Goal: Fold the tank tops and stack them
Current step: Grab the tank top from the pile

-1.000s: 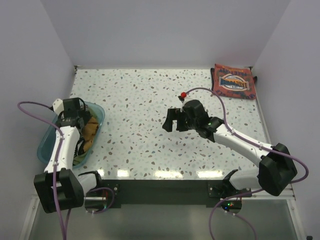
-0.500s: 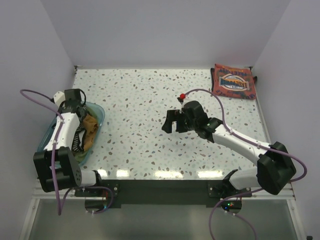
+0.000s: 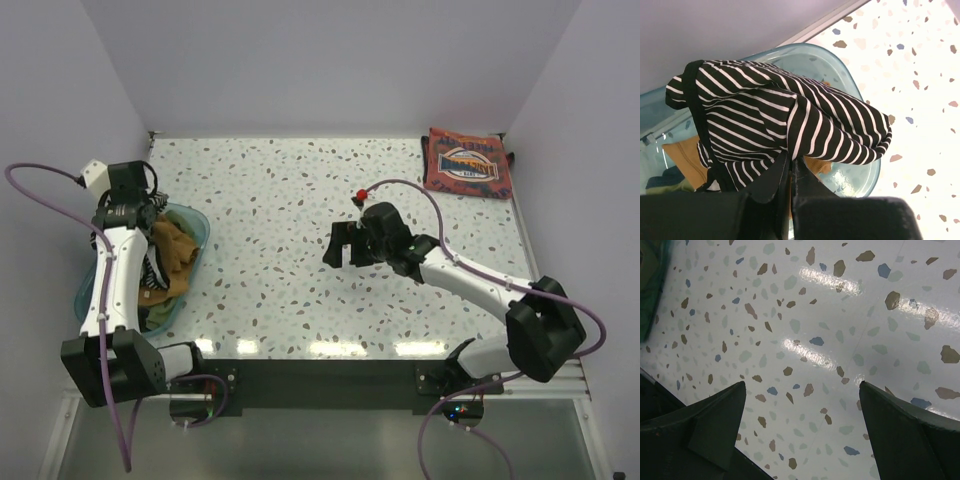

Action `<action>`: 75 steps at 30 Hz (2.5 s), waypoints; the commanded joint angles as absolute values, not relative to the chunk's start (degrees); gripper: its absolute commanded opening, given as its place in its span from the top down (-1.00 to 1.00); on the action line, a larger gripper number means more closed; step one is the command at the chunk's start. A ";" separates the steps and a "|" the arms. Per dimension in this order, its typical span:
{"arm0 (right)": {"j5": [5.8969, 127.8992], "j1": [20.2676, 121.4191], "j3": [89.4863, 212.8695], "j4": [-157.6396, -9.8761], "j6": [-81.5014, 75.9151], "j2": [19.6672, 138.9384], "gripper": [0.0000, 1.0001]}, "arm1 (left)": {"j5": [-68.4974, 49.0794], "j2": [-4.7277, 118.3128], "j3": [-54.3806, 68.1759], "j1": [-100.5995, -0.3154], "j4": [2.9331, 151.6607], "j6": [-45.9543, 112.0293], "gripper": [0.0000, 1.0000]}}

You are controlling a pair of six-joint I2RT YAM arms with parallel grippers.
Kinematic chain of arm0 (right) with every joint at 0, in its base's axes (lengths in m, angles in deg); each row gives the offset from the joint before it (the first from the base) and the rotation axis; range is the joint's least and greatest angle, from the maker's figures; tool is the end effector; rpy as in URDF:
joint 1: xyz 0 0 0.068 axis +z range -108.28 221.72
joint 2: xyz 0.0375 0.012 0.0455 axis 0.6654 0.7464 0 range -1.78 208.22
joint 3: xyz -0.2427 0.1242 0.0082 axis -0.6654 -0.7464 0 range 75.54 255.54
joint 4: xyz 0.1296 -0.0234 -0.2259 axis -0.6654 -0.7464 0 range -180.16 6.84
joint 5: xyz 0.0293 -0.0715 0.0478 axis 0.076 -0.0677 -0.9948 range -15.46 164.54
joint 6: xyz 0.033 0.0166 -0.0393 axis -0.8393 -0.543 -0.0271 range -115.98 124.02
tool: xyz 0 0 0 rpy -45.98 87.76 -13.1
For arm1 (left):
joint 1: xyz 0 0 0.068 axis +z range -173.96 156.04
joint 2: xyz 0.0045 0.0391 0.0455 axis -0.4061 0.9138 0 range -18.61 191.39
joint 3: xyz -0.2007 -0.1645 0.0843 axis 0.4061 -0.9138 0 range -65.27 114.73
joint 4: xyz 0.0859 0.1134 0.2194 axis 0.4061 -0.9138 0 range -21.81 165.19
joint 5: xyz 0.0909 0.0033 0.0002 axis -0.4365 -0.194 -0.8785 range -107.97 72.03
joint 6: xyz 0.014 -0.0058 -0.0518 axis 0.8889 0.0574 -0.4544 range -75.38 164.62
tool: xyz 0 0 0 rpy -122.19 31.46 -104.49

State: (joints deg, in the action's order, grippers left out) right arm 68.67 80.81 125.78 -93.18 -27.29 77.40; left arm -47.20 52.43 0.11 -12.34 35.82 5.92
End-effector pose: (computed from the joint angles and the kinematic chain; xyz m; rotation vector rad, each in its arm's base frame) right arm 0.2298 0.1914 0.2379 -0.2180 2.3537 0.7494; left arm 0.2495 0.0690 0.3243 -1.1746 1.9308 0.3520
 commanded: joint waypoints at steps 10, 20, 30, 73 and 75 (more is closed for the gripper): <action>66.54 80.92 128.10 -91.34 -26.92 79.26 -0.97 | -46.80 48.01 -2.42 -11.92 34.50 8.49 0.32; 65.40 80.92 127.66 -90.11 -27.53 80.31 -0.97 | -43.02 45.11 -10.52 -11.74 41.43 11.12 -0.17; 65.31 81.00 126.87 -89.93 -27.35 80.93 -0.97 | -50.84 46.35 -10.77 -11.83 36.52 9.29 -0.18; 76.46 79.96 144.78 -98.80 -25.33 79.43 -0.97 | -39.41 70.49 56.42 -28.93 38.12 20.88 1.00; 79.18 79.34 146.81 -99.94 -24.90 78.91 -0.97 | -39.94 76.99 68.94 -32.03 35.66 21.67 1.00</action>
